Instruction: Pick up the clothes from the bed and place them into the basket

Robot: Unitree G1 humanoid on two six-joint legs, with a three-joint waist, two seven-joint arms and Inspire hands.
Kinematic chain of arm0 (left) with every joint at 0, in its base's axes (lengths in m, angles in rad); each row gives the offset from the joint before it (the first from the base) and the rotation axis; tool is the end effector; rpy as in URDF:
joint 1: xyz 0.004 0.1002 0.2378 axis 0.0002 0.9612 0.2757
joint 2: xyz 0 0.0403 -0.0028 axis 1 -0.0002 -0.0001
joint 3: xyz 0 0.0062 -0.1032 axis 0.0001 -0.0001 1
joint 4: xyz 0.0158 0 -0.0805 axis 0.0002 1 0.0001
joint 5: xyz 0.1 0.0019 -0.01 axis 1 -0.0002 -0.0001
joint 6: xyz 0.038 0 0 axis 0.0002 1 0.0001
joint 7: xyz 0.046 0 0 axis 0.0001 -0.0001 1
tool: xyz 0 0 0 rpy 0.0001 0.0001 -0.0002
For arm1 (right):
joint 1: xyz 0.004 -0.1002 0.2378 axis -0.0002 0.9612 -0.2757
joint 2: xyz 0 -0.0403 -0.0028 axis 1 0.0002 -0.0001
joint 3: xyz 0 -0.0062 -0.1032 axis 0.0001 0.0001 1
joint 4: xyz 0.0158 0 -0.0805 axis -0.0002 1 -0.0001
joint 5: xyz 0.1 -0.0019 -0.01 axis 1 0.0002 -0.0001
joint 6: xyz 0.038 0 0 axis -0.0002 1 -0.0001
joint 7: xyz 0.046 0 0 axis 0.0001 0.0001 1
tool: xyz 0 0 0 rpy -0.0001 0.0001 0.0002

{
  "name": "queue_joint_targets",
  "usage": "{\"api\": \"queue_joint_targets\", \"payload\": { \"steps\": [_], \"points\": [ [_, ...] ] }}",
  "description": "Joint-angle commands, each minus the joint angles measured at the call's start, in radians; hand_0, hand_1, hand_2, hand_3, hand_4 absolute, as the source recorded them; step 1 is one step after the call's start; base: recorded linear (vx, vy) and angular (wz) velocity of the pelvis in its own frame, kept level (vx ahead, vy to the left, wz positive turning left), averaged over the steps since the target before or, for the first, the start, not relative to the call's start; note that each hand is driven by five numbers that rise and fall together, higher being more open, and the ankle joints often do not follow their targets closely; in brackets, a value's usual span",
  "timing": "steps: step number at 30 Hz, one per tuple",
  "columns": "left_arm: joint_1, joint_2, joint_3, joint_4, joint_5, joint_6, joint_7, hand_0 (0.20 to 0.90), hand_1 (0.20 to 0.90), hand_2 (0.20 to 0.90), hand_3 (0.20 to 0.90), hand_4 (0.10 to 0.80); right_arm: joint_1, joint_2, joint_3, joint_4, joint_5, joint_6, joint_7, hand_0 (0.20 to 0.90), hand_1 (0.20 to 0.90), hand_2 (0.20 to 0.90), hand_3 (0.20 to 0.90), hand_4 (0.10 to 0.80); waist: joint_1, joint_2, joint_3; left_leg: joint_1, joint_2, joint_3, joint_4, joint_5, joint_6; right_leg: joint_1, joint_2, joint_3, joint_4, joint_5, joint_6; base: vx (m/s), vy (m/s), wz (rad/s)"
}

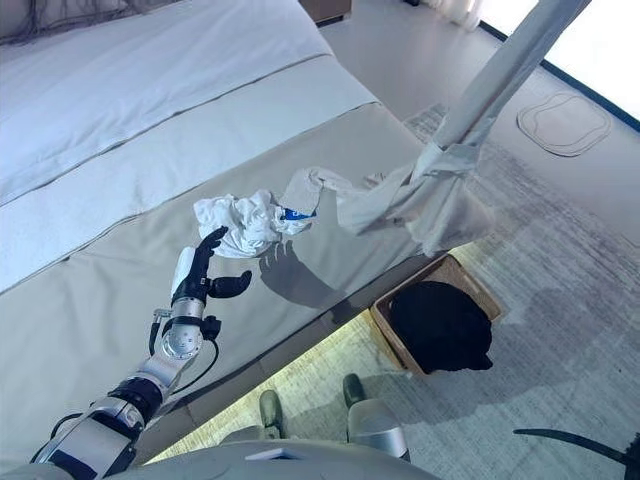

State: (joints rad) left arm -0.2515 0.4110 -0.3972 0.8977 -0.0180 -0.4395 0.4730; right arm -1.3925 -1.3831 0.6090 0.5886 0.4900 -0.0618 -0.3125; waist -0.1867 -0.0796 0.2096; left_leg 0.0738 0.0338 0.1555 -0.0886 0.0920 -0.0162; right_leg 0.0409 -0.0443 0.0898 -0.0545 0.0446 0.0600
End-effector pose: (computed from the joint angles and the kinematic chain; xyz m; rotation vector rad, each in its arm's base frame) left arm 0.2090 0.2157 -0.0341 0.5697 0.1459 0.1740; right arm 0.2463 -0.3241 0.4013 -0.7600 -0.7501 -0.6632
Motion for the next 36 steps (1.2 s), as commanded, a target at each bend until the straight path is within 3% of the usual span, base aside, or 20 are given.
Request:
{"api": "queue_joint_targets", "payload": {
  "steps": [1, 5, 11, 17, 21, 29, 36],
  "points": [
    [0.007, 0.04, -0.018, 0.029, 0.024, -0.065, 0.017, 0.9, 0.9, 0.9, 0.9, 0.8, -0.194, -0.079, 0.034, 0.026, 0.002, -0.074, -0.088, 0.3, 0.3, 0.3, 0.2, 0.1, 0.01, -0.037, -0.22, 0.027, 0.017, -0.04, 0.013, -0.082, -0.005, -0.037, 0.033, -0.004, 0.102, -0.007, -0.012, 0.004, 0.018, -0.16],
    [0.011, 0.032, -0.023, 0.045, 0.031, -0.064, 0.019, 0.9, 0.9, 0.9, 0.9, 0.8, -0.263, -0.109, 0.094, 0.07, 0.011, -0.066, -0.103, 0.3, 0.3, 0.3, 0.2, 0.1, -0.007, -0.036, -0.23, 0.037, 0.022, -0.026, 0.008, -0.093, -0.006, -0.036, 0.036, 0.007, 0.099, -0.01, -0.005, 0.033, 0.026, -0.12],
    [-0.001, 0.031, -0.029, 0.067, 0.023, -0.051, 0.026, 0.9, 0.9, 0.9, 0.9, 0.8, -0.26, -0.157, 0.087, 0.11, 0.024, -0.045, -0.136, 0.3, 0.3, 0.3, 0.2, 0.1, -0.036, -0.03, -0.235, 0.043, 0.029, 0.001, 0.01, -0.097, -0.006, -0.048, 0.043, 0.028, 0.109, -0.008, 0.0, 0.01, 0.021, -0.12],
    [-0.011, 0.025, -0.022, 0.08, 0.016, -0.051, 0.035, 0.9, 0.9, 0.9, 0.9, 0.8, -0.181, -0.204, 0.017, 0.137, 0.056, -0.057, -0.131, 0.3, 0.3, 0.3, 0.2, 0.1, -0.061, -0.016, -0.231, 0.049, 0.033, 0.024, 0.013, -0.101, -0.005, -0.058, 0.048, 0.046, 0.115, -0.006, 0.002, 0.008, 0.006, -0.12],
    [-0.014, 0.027, -0.013, 0.083, 0.016, -0.05, 0.031, 0.9, 0.9, 0.9, 0.9, 0.8, -0.07, -0.216, -0.074, 0.134, 0.09, -0.055, -0.042, 0.3, 0.3, 0.3, 0.2, 0.1, -0.07, -0.01, -0.227, 0.05, 0.033, 0.032, 0.015, -0.105, -0.005, -0.063, 0.047, 0.053, 0.115, -0.003, 0.005, 0.007, -0.017, -0.16],
    [-0.015, 0.019, 0.022, 0.079, 0.051, -0.043, 0.015, 0.9, 0.9, 0.9, 0.9, 0.8, 0.258, -0.1, -0.266, 0.062, 0.089, -0.002, 0.253, 0.3, 0.3, 0.3, 0.2, 0.1, -0.058, -0.01, -0.22, 0.045, 0.027, 0.027, 0.023, -0.109, -0.001, -0.067, 0.038, 0.046, 0.102, 0.01, 0.005, -0.002, -0.015, -0.06],
    [-0.014, 0.022, 0.052, 0.083, 0.059, -0.053, 0.002, 0.9, 0.9, 0.9, 0.9, 0.8, 0.52, 0.036, -0.41, -0.026, 0.055, 0.044, 0.392, 0.3, 0.3, 0.3, 0.2, 0.1, -0.05, -0.001, -0.207, 0.042, 0.021, 0.021, 0.026, -0.111, 0.004, -0.069, 0.033, 0.034, 0.098, 0.012, 0.004, -0.008, -0.002, 0.02]
  ]
}}
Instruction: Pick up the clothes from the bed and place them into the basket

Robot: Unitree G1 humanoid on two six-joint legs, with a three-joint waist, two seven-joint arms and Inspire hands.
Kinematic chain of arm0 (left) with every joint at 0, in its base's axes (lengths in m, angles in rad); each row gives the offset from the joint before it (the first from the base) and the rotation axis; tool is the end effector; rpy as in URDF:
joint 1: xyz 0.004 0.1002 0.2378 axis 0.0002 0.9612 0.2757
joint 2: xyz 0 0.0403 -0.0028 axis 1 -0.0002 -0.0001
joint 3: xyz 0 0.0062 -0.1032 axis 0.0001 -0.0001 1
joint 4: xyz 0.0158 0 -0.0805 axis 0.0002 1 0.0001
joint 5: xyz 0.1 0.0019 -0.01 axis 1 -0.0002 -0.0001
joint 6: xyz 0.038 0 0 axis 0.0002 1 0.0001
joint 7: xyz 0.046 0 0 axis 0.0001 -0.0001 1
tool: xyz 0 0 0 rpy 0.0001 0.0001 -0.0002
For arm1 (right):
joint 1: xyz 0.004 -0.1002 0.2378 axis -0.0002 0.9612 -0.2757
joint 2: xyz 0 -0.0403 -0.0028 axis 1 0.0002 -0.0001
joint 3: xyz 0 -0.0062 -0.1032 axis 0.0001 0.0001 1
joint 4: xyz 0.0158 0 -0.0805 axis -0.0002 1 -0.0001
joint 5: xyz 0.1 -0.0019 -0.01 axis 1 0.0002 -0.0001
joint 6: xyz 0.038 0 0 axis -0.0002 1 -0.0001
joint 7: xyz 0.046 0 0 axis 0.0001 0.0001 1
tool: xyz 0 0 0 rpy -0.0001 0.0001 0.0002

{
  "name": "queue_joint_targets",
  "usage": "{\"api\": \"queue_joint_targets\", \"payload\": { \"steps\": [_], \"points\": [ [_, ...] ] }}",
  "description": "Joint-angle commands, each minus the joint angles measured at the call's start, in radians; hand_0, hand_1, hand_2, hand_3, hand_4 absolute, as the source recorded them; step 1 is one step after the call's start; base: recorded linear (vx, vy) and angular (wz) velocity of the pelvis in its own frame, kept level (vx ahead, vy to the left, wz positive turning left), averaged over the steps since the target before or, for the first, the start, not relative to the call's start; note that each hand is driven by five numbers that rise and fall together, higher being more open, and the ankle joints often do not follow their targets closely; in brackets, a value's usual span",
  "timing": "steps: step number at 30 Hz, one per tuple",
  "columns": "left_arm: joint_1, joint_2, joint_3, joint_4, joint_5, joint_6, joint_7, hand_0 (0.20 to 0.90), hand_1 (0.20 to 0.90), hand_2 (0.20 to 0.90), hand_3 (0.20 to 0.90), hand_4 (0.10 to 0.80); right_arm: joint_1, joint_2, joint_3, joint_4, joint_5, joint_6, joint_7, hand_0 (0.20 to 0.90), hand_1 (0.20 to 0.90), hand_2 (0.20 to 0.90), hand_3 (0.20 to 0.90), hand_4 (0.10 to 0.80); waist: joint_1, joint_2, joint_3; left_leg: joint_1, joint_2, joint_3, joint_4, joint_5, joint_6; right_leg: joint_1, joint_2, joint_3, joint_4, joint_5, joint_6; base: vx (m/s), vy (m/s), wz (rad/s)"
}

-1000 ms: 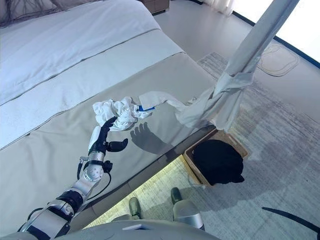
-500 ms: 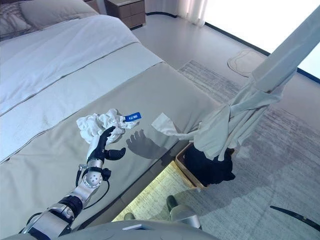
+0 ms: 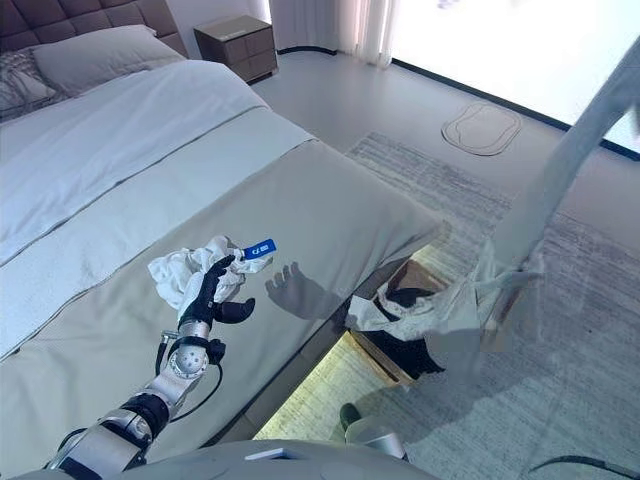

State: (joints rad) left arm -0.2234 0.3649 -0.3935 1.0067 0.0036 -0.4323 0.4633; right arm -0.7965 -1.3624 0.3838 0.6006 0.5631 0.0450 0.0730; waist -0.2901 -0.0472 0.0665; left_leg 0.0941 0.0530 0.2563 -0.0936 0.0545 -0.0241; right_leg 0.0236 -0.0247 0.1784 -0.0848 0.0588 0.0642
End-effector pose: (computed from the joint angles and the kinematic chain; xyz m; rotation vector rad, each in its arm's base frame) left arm 0.1893 0.2138 -0.0555 0.5876 0.2809 0.1644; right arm 0.2517 -0.3743 0.2820 -0.7513 -0.0698 -0.3374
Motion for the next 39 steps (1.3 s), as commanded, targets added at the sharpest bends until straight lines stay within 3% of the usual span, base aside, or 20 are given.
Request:
{"api": "queue_joint_targets", "payload": {
  "steps": [1, 8, 11, 29, 30, 31, 34, 39],
  "points": [
    [-0.044, 0.068, 0.052, -0.029, 0.039, -0.057, 0.009, 0.9, 0.9, 0.9, 0.9, 0.8, -0.03, 0.04, -0.214, -0.054, -0.03, -0.054, 0.023, 0.3, 0.3, 0.3, 0.2, 0.1, 0.052, -0.031, -0.061, 0.023, 0.002, -0.079, 0.03, -0.074, 0.013, -0.051, 0.013, -0.055, 0.128, -0.003, -0.001, -0.032, -0.003, 0.05],
    [-0.043, 0.061, 0.074, -0.048, 0.048, -0.05, 0.014, 0.9, 0.9, 0.9, 0.9, 0.8, 0.243, 0.214, -0.355, -0.177, -0.096, -0.012, 0.042, 0.3, 0.3, 0.3, 0.2, 0.1, 0.043, -0.016, -0.042, 0.027, 0.001, -0.073, 0.024, -0.076, 0.017, -0.057, 0.013, -0.049, 0.129, -0.002, -0.002, -0.041, 0.005, 0.02],
    [-0.046, 0.052, 0.079, -0.058, 0.052, -0.048, 0.013, 0.9, 0.9, 0.9, 0.9, 0.8, 0.301, 0.282, -0.353, -0.166, -0.148, -0.004, 0.042, 0.3, 0.3, 0.3, 0.2, 0.1, 0.044, -0.009, -0.032, 0.024, -0.001, -0.073, 0.024, -0.075, 0.018, -0.06, 0.013, -0.052, 0.126, 0.001, -0.003, -0.037, 0.002, 0.0],
    [-0.065, 0.034, 0.068, -0.092, 0.064, -0.026, 0.025, 0.9, 0.9, 0.9, 0.9, 0.8, 0.411, 0.453, -0.283, 0.03, -0.31, 0.032, 0.09, 0.3, 0.3, 0.3, 0.2, 0.1, 0.064, 0.007, -0.004, 0.013, -0.003, -0.08, 0.021, -0.071, 0.015, -0.066, 0.003, -0.066, 0.12, 0.006, 0.0, -0.008, -0.005, 0.02],
    [-0.066, 0.032, 0.065, -0.092, 0.065, -0.025, 0.027, 0.9, 0.9, 0.9, 0.9, 0.8, 0.41, 0.459, -0.275, 0.044, -0.289, 0.008, 0.095, 0.533, 0.533, 0.533, 0.472, 0.372, 0.067, 0.007, -0.003, 0.013, -0.003, -0.081, 0.02, -0.07, 0.015, -0.065, 0.002, -0.068, 0.119, 0.007, 0.0, -0.003, -0.021, 0.03],
    [-0.067, 0.031, 0.063, -0.094, 0.066, -0.023, 0.028, 0.9, 0.9, 0.9, 0.9, 0.8, 0.402, 0.465, -0.266, 0.05, -0.254, 0.006, 0.119, 0.9, 0.9, 0.9, 0.9, 0.8, 0.071, 0.008, -0.001, 0.014, -0.002, -0.084, 0.021, -0.07, 0.015, -0.064, 0.001, -0.067, 0.118, 0.009, 0.0, 0.0, 0.0, 0.0],
    [-0.074, 0.034, 0.058, -0.093, 0.067, -0.022, 0.013, 0.9, 0.9, 0.9, 0.9, 0.8, 0.378, 0.486, -0.261, 0.123, -0.281, -0.002, 0.151, 0.9, 0.9, 0.9, 0.9, 0.8, 0.084, 0.009, 0.0, 0.015, -0.002, -0.095, 0.021, -0.07, 0.012, -0.059, -0.001, -0.073, 0.119, 0.007, 0.0, 0.011, -0.021, 0.03],
    [-0.073, 0.042, 0.052, -0.09, 0.059, -0.018, 0.016, 0.9, 0.9, 0.9, 0.9, 0.8, 0.384, 0.443, -0.228, 0.123, -0.432, -0.046, 0.093, 0.9, 0.9, 0.9, 0.9, 0.8, 0.088, 0.007, 0.004, 0.012, -0.003, -0.098, 0.02, -0.068, 0.013, -0.061, -0.005, -0.079, 0.123, 0.006, 0.004, -0.002, -0.014, 0.1]
  ]
}}
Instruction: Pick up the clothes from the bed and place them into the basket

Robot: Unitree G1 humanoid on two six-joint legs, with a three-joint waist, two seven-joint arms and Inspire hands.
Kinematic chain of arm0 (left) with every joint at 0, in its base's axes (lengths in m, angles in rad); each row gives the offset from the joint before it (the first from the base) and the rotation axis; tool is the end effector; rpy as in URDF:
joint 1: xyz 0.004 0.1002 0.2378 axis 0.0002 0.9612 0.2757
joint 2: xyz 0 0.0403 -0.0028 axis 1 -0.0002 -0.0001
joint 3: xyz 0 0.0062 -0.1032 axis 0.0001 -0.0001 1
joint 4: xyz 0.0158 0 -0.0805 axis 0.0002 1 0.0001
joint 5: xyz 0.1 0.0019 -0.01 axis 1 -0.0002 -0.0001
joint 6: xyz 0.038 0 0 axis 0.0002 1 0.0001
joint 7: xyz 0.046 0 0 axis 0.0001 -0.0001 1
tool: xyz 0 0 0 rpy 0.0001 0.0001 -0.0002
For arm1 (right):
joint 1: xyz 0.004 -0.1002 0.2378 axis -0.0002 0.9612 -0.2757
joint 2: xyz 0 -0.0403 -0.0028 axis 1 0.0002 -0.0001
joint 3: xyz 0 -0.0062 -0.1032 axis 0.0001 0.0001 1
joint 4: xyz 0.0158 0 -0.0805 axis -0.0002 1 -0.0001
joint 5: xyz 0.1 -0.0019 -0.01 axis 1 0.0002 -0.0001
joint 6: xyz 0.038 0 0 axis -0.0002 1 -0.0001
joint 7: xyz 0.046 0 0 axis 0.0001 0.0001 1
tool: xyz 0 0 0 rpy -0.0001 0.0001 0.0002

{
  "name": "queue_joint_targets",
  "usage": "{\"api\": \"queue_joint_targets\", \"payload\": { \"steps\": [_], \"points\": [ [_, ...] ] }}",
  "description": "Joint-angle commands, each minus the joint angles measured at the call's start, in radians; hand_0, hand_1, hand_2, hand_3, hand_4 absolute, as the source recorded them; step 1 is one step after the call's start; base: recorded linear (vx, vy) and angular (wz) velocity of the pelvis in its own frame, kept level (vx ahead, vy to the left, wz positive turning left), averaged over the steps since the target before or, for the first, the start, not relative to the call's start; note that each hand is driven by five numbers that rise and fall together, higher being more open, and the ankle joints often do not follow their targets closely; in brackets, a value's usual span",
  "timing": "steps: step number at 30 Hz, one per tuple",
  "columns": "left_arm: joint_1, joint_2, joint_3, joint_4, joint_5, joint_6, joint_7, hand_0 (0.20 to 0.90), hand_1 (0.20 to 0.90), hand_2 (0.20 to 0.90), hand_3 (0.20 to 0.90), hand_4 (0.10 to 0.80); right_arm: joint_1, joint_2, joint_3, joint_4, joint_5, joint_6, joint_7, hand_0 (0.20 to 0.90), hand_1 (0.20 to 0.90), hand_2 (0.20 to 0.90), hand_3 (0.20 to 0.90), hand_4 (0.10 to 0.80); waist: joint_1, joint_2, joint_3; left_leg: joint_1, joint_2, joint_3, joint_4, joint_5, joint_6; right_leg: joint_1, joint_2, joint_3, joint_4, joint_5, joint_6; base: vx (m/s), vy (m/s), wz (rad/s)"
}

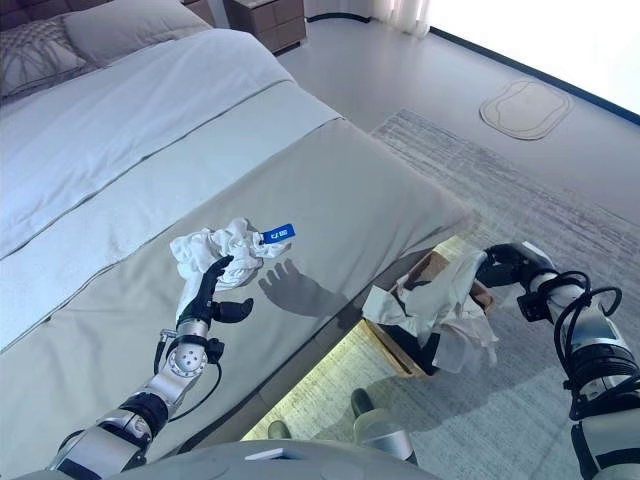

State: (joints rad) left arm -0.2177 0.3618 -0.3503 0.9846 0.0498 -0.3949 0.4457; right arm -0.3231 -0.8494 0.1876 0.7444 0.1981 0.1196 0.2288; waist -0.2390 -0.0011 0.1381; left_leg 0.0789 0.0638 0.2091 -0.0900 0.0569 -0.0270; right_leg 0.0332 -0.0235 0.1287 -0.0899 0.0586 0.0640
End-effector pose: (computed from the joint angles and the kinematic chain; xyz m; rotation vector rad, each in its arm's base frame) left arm 0.1909 0.2157 -0.0540 0.6083 0.2949 0.1622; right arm 0.2281 -0.3514 0.0664 -0.5877 0.6030 -0.0653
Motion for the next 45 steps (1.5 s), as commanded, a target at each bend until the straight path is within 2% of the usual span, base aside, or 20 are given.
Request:
{"api": "queue_joint_targets", "payload": {
  "steps": [1, 3, 9, 13, 15, 21, 26, 28, 34, 42, 45],
  "points": [
    [-0.073, 0.048, 0.009, -0.068, 0.011, -0.059, 0.035, 0.9, 0.9, 0.9, 0.9, 0.8, -0.091, -0.08, -0.033, -0.027, -0.078, -0.118, -0.073, 0.9, 0.9, 0.9, 0.9, 0.8, 0.037, -0.039, -0.066, 0.027, -0.015, -0.052, 0.017, -0.07, 0.016, -0.071, -0.007, -0.03, 0.129, 0.006, 0.005, 0.0, 0.0, 0.0],
    [-0.065, 0.049, 0.008, -0.066, 0.011, -0.068, 0.039, 0.9, 0.9, 0.9, 0.9, 0.8, -0.098, -0.095, -0.029, -0.028, -0.141, -0.122, -0.108, 0.9, 0.9, 0.9, 0.9, 0.8, 0.041, -0.039, -0.064, 0.025, -0.016, -0.053, 0.016, -0.069, 0.017, -0.071, -0.008, -0.031, 0.128, 0.006, 0.006, 0.0, 0.0, 0.0],
    [-0.05, 0.048, 0.019, -0.069, 0.007, -0.084, 0.046, 0.9, 0.9, 0.9, 0.9, 0.8, -0.112, -0.107, -0.032, -0.069, -0.104, -0.125, -0.177, 0.9, 0.9, 0.9, 0.9, 0.8, 0.055, -0.038, -0.06, 0.023, -0.021, -0.071, 0.014, -0.066, 0.017, -0.063, -0.012, -0.042, 0.123, 0.006, 0.006, 0.006, 0.003, 0.02],
    [-0.047, 0.045, 0.025, -0.062, 0.005, -0.084, 0.047, 0.9, 0.9, 0.9, 0.9, 0.8, -0.132, -0.089, -0.036, -0.08, -0.211, -0.022, -0.242, 0.9, 0.9, 0.9, 0.9, 0.8, 0.069, -0.038, -0.059, 0.018, -0.025, -0.083, 0.015, -0.066, 0.017, -0.059, -0.015, -0.052, 0.125, 0.0, 0.006, 0.017, 0.009, 0.1],
    [-0.04, 0.044, 0.016, -0.065, 0.003, -0.078, 0.055, 0.9, 0.9, 0.9, 0.9, 0.8, -0.163, -0.098, -0.005, -0.06, -0.243, -0.03, -0.258, 0.9, 0.9, 0.9, 0.9, 0.8, 0.088, -0.039, -0.054, 0.014, -0.029, -0.1, 0.012, -0.061, 0.018, -0.056, -0.015, -0.062, 0.125, -0.001, 0.002, 0.005, 0.007, 0.09],
    [-0.028, 0.046, 0.022, -0.043, 0.009, -0.091, 0.082, 0.9, 0.9, 0.9, 0.9, 0.8, -0.291, -0.083, 0.056, -0.013, -0.188, -0.012, -0.328, 0.9, 0.9, 0.9, 0.9, 0.8, 0.136, -0.037, -0.041, -0.001, -0.042, -0.149, 0.007, -0.05, 0.019, -0.045, -0.025, -0.101, 0.125, -0.011, -0.004, 0.006, 0.004, 0.18],
    [-0.007, 0.053, 0.036, -0.043, 0.001, -0.103, 0.099, 0.9, 0.9, 0.9, 0.9, 0.8, -0.363, -0.057, 0.087, -0.076, -0.21, -0.03, -0.425, 0.9, 0.9, 0.9, 0.9, 0.8, 0.169, -0.03, -0.039, -0.011, -0.057, -0.186, 0.003, -0.044, 0.019, -0.035, -0.03, -0.125, 0.114, -0.01, -0.006, 0.022, 0.009, 0.16],
    [0.0, 0.051, 0.041, -0.052, -0.007, -0.106, 0.108, 0.9, 0.9, 0.9, 0.9, 0.8, -0.406, -0.043, 0.121, -0.117, -0.304, -0.053, -0.467, 0.9, 0.9, 0.9, 0.9, 0.8, 0.186, -0.028, -0.036, -0.019, -0.063, -0.201, 0.003, -0.04, 0.019, -0.034, -0.032, -0.137, 0.112, -0.013, -0.007, 0.025, 0.013, 0.16],
    [-0.008, 0.034, 0.04, -0.112, 0.0, -0.093, 0.128, 0.9, 0.9, 0.9, 0.9, 0.8, -0.547, 0.015, 0.271, -0.209, -0.45, -0.009, -0.496, 0.9, 0.9, 0.9, 0.9, 0.8, 0.241, -0.029, 0.002, -0.062, -0.081, -0.239, 0.014, -0.029, 0.026, -0.054, -0.039, -0.16, 0.109, -0.015, -0.013, -0.059, 0.003, 0.2],
    [-0.027, 0.065, 0.01, -0.205, 0.003, -0.084, 0.12, 0.9, 0.9, 0.9, 0.9, 0.8, -0.73, 0.047, 0.442, -0.125, -0.37, -0.008, -0.419, 0.9, 0.9, 0.9, 0.9, 0.8, 0.317, -0.019, 0.085, -0.125, -0.105, -0.285, 0.063, -0.027, 0.039, -0.092, -0.059, -0.217, 0.157, -0.036, -0.027, -0.079, 0.021, 0.25],
    [-0.047, 0.077, -0.001, -0.222, -0.001, -0.083, 0.103, 0.9, 0.9, 0.9, 0.9, 0.8, -0.775, 0.056, 0.47, -0.081, -0.299, -0.013, -0.448, 0.9, 0.9, 0.9, 0.9, 0.8, 0.343, -0.007, 0.127, -0.159, -0.117, -0.307, 0.089, -0.024, 0.043, -0.116, -0.063, -0.239, 0.191, -0.048, -0.035, -0.112, 0.019, 0.34]
  ]
}}
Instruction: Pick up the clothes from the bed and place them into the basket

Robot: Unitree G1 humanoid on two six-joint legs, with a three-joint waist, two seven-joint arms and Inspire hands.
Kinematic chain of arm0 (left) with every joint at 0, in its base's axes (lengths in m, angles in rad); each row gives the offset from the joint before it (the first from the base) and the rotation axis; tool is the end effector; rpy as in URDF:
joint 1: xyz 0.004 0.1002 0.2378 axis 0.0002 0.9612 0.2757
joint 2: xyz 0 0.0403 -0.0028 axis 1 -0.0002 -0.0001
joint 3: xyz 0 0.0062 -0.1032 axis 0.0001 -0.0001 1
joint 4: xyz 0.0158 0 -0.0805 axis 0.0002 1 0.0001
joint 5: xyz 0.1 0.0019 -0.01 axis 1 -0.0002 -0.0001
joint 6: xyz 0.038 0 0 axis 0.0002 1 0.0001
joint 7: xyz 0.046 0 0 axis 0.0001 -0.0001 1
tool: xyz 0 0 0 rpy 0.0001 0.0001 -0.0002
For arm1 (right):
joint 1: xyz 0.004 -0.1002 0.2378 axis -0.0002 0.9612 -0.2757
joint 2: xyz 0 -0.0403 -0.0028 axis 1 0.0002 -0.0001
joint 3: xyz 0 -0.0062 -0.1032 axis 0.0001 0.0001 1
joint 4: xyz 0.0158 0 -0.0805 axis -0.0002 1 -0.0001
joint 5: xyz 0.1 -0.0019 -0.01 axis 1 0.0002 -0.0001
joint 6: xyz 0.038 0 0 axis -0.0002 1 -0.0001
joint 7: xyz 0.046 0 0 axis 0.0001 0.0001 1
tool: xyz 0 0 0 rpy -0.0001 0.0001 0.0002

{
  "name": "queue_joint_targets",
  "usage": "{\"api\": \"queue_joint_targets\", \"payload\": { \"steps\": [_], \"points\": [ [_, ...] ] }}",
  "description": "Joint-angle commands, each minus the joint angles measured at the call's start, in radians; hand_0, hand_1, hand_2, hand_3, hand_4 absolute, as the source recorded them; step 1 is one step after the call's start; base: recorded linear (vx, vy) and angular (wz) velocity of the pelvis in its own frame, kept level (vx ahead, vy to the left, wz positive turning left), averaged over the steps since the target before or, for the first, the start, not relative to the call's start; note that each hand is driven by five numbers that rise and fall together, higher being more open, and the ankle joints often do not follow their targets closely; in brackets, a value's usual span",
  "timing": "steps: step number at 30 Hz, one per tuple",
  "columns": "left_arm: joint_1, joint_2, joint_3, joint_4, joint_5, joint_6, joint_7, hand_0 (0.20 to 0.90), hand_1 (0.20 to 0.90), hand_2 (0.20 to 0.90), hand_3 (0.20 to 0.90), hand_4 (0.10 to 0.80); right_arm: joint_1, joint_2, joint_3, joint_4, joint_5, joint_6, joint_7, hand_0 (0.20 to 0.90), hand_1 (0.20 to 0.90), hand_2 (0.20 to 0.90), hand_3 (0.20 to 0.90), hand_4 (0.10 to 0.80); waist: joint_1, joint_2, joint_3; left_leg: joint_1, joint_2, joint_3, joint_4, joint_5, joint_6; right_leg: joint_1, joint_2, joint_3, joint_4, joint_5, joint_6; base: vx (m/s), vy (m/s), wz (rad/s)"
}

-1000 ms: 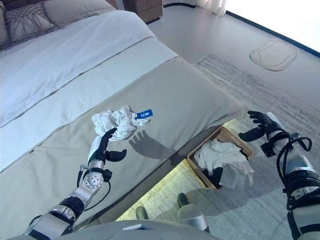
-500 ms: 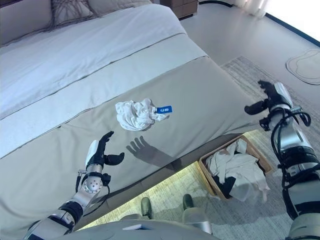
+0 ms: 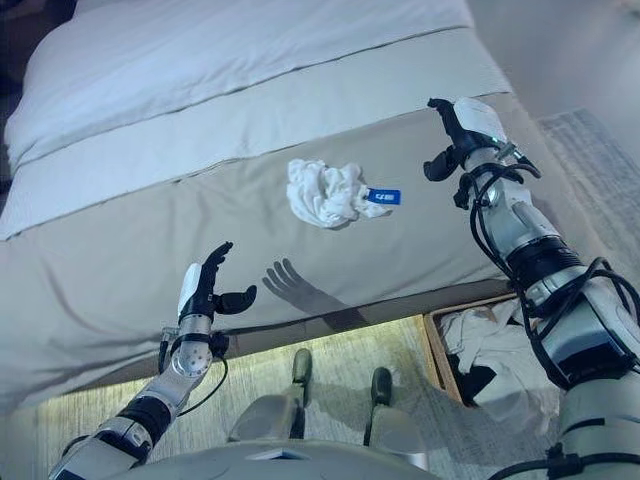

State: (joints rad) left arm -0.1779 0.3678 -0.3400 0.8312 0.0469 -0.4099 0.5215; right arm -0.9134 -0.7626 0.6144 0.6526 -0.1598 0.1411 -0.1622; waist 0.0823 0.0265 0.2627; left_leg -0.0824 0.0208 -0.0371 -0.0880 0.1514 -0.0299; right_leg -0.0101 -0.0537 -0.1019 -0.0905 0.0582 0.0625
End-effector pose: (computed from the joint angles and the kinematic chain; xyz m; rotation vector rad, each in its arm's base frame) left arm 0.1953 0.2064 -0.0420 0.5589 0.1574 0.2185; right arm 0.3367 -0.2342 0.1742 -1.1976 -0.0706 -0.1202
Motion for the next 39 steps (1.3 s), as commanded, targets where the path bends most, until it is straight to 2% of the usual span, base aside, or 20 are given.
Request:
{"api": "queue_joint_targets", "payload": {
  "steps": [1, 6, 14, 26, 31, 33, 34, 36, 39],
  "points": [
    [-0.098, 0.076, -0.024, -0.073, -0.003, -0.069, 0.026, 0.9, 0.9, 0.9, 0.9, 0.8, -0.205, -0.014, 0.039, 0.055, 0.064, -0.042, -0.07, 0.9, 0.9, 0.9, 0.9, 0.8, 0.035, -0.026, 0.027, -0.016, -0.082, -0.075, 0.1, -0.117, 0.048, -0.085, -0.036, -0.019, 0.207, -0.053, -0.036, -0.096, -0.002, 0.31],
    [-0.109, 0.076, -0.048, -0.093, -0.033, -0.093, 0.047, 0.9, 0.9, 0.9, 0.9, 0.8, -0.274, 0.015, 0.061, 0.171, 0.063, -0.058, -0.09, 0.9, 0.9, 0.9, 0.9, 0.8, 0.075, 0.012, 0.092, -0.056, -0.105, -0.117, 0.111, -0.104, 0.057, -0.119, -0.049, -0.052, 0.238, -0.065, -0.044, -0.054, 0.023, 0.27],
    [-0.09, 0.117, -0.029, -0.163, -0.036, -0.132, 0.134, 0.9, 0.9, 0.9, 0.9, 0.8, -0.38, -0.015, 0.108, 0.243, 0.086, -0.024, -0.134, 0.9, 0.9, 0.9, 0.9, 0.8, 0.129, 0.053, 0.162, -0.136, -0.131, -0.158, 0.139, -0.082, 0.062, -0.191, -0.07, -0.094, 0.312, -0.093, -0.049, -0.015, 0.016, 0.19],
    [-0.096, 0.122, -0.049, -0.217, -0.048, -0.15, 0.127, 0.9, 0.9, 0.9, 0.9, 0.8, -0.485, 0.02, 0.146, 0.371, 0.079, 0.01, -0.102, 0.9, 0.9, 0.9, 0.9, 0.8, 0.172, 0.096, 0.234, -0.21, -0.135, -0.154, 0.164, -0.059, 0.067, -0.27, -0.093, -0.131, 0.386, -0.106, -0.045, 0.023, 0.022, 0.12],
    [-0.101, 0.119, -0.052, -0.239, -0.055, -0.162, 0.137, 0.9, 0.9, 0.9, 0.9, 0.8, -0.499, 0.037, 0.155, 0.446, 0.061, 0.008, -0.04, 0.9, 0.9, 0.9, 0.9, 0.8, 0.186, 0.108, 0.257, -0.247, -0.136, -0.143, 0.186, -0.056, 0.065, -0.303, -0.102, -0.147, 0.42, -0.119, -0.044, 0.007, 0.012, 0.1],
    [-0.101, 0.122, -0.052, -0.261, -0.058, -0.164, 0.146, 0.9, 0.9, 0.9, 0.9, 0.8, -0.496, 0.05, 0.182, 0.473, 0.038, 0.04, 0.053, 0.9, 0.9, 0.9, 0.9, 0.8, 0.194, 0.115, 0.257, -0.273, -0.131, -0.139, 0.188, -0.049, 0.063, -0.328, -0.104, -0.156, 0.428, -0.119, -0.043, 0.006, 0.007, 0.09],
    [-0.101, 0.123, -0.052, -0.263, -0.058, -0.163, 0.146, 0.9, 0.9, 0.9, 0.9, 0.8, -0.495, 0.05, 0.184, 0.474, 0.04, 0.047, 0.062, 0.9, 0.9, 0.9, 0.9, 0.8, 0.195, 0.115, 0.257, -0.274, -0.131, -0.139, 0.188, -0.048, 0.063, -0.329, -0.105, -0.157, 0.429, -0.119, -0.043, -0.001, 0.0, 0.04],
    [-0.101, 0.129, -0.046, -0.277, -0.055, -0.162, 0.151, 0.9, 0.9, 0.9, 0.9, 0.8, -0.487, 0.06, 0.208, 0.498, 0.037, 0.1, 0.172, 0.9, 0.9, 0.9, 0.9, 0.8, 0.201, 0.116, 0.257, -0.282, -0.123, -0.135, 0.176, -0.041, 0.062, -0.34, -0.105, -0.164, 0.428, -0.115, -0.039, -0.001, -0.012, 0.04],
    [-0.108, 0.131, -0.041, -0.281, -0.053, -0.165, 0.156, 0.9, 0.9, 0.9, 0.9, 0.8, -0.476, 0.078, 0.216, 0.542, 0.022, 0.169, 0.272, 0.9, 0.9, 0.9, 0.9, 0.8, 0.208, 0.12, 0.257, -0.291, -0.114, -0.135, 0.161, -0.03, 0.06, -0.355, -0.102, -0.169, 0.43, -0.114, -0.039, -0.008, -0.014, 0.08]
  ]
}}
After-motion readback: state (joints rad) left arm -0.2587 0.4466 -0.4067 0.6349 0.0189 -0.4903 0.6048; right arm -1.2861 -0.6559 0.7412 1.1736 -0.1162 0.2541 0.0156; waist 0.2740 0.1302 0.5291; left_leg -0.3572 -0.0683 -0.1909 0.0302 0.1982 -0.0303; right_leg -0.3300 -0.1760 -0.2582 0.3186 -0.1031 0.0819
